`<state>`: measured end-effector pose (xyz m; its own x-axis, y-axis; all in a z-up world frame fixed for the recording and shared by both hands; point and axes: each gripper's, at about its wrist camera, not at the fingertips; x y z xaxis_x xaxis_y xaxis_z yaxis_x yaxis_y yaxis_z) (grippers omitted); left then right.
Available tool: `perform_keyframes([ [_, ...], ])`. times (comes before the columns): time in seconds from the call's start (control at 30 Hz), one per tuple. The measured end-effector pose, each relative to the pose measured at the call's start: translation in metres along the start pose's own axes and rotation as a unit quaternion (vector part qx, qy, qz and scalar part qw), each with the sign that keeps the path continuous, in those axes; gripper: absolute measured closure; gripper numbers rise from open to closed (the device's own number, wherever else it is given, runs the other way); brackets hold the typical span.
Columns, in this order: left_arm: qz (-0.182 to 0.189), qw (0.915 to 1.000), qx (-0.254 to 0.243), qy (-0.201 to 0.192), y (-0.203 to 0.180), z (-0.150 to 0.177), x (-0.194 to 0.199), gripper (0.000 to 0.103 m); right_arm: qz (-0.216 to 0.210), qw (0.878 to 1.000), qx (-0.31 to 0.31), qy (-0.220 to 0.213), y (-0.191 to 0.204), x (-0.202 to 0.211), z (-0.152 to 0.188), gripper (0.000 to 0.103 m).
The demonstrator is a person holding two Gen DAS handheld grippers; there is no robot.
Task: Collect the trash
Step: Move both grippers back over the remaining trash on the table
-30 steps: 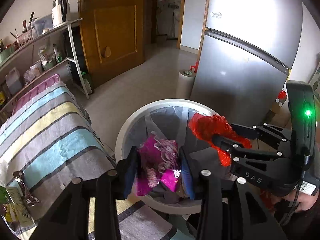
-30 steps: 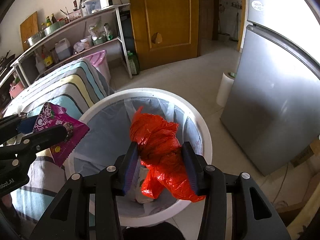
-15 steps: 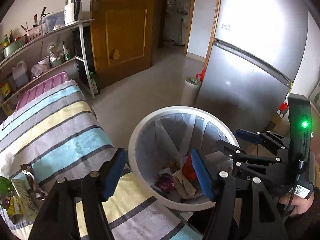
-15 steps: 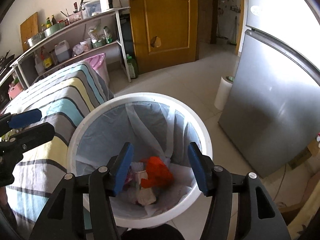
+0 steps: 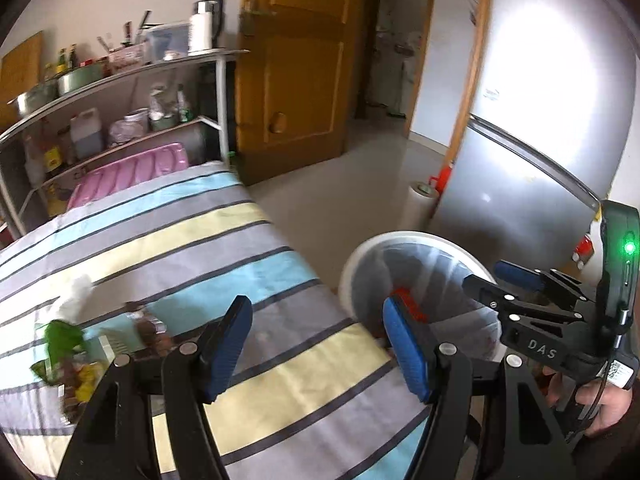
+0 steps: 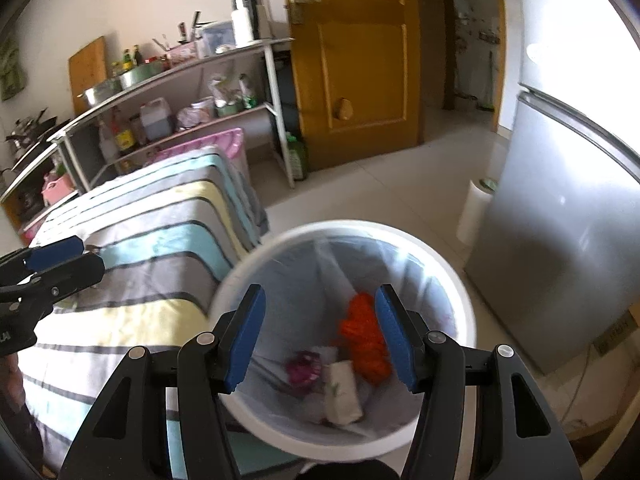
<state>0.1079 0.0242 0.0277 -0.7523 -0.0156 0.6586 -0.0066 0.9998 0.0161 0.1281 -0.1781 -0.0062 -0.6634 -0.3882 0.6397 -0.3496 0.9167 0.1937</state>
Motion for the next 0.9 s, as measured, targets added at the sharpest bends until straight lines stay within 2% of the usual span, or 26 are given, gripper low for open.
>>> perform_keyframes([
  [0.4, -0.052, 0.9972, 0.050, -0.018, 0.074, 0.018, 0.027, 0.033, -0.057, 0.997, 0.044, -0.002, 0.066, -0.017, -0.017, 0.045],
  [0.9, -0.114, 0.9886, 0.098, -0.007, 0.154, 0.056, 0.044, 0.030, -0.142, 0.982, 0.115, 0.047, 0.155, -0.063, -0.022, 0.045],
])
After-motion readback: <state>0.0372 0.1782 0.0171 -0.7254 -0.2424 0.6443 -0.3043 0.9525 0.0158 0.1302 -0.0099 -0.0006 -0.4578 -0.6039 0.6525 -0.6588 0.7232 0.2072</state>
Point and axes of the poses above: each gripper's, at about its wrist camera, not at the fingertips, and x roughly against the way its jaws point, y to its left, z to its underside, and after that the axes turned 10 degrees about -z, right-handed
